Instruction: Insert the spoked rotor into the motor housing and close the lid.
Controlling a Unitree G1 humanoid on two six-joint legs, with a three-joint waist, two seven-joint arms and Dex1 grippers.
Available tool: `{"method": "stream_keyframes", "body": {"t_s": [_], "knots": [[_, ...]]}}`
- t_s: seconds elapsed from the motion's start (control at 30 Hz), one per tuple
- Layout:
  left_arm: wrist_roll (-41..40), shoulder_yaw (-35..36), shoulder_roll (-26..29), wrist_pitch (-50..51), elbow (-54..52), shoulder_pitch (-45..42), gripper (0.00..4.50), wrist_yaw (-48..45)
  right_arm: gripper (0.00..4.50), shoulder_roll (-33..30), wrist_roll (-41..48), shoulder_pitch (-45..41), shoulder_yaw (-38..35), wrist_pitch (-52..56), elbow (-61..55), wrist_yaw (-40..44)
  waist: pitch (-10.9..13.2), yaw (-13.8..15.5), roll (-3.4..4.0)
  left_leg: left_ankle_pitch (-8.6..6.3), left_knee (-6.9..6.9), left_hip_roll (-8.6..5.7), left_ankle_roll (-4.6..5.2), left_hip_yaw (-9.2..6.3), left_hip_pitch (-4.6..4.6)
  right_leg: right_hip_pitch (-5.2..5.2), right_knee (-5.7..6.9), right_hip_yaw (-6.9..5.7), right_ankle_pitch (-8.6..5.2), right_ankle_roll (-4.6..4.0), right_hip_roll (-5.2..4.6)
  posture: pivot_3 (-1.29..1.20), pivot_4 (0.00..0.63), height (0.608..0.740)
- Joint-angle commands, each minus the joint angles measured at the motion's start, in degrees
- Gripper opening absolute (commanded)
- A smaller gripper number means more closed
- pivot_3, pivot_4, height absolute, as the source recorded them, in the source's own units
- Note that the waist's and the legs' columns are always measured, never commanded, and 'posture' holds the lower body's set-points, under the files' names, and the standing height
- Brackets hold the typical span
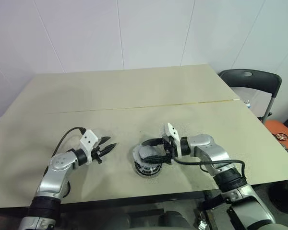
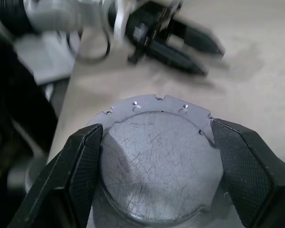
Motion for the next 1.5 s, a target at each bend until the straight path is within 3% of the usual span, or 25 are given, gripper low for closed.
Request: {"method": "stream_keyframes", "body": {"t_s": [0.03,0.33,0.8,0.97,1.13,1.5], "knots": [[0.18,0.19,0.34,-0.64,-0.83,-0.62,2.05,0.18,3.25,0.53,1.68,-1.85,-1.94,-0.58,-0.47,-0.17,0.00,0.02,0.00,0.00,0.02,0.00,0.00,0.00,0.00,0.00,0.02,0.00,0.00,0.00,0.00,0.00,0.000,0.740],[0.56,-0.09,0.31,-0.61,-0.58,-0.59,2.05,0.37,3.25,-5.18,-0.67,-0.05,3.39,-1.26,-2.82,6.82,0.00,-0.02,0.01,0.00,0.06,-0.02,0.00,0.00,-0.02,-0.01,0.05,0.00,0.00,0.00,-0.01,0.00,0.000,0.740],[0.69,0.06,0.49,-0.58,-0.49,-0.52,2.05,0.56,3.25,-6.93,-12.63,-1.79,8.15,-13.24,2.94,3.39,0.00,0.06,-0.01,0.01,0.23,-0.01,-0.01,0.00,0.28,0.30,0.16,-0.02,0.00,0.01,0.01,0.00,0.000,0.740],[0.84,-0.05,0.49,-0.70,-0.01,-0.83,2.05,0.54,3.25,-5.30,-2.85,-2.33,3.54,-5.33,-1.18,6.58,0.00,0.14,-0.01,0.00,0.23,-0.01,0.00,0.00,0.59,0.64,0.15,-0.02,0.00,0.00,0.00,0.00,0.000,0.740],[0.96,-0.26,0.38,-0.86,0.40,-0.94,2.05,0.50,3.25,-6.05,-2.13,-2.02,3.54,-5.12,-2.54,7.54,0.01,0.07,0.00,0.00,0.14,0.00,0.00,0.00,0.56,0.54,0.14,-0.01,0.00,0.00,0.01,0.00,0.000,0.740],[0.98,-0.11,0.72,-0.80,0.30,-0.68,2.05,0.78,3.25,-8.02,-13.04,-1.85,8.95,-14.30,1.65,4.97,0.00,0.08,-0.01,0.00,0.15,-0.01,0.00,0.01,0.59,0.59,0.13,-0.01,0.00,0.01,0.00,0.00,0.000,0.740]]}}
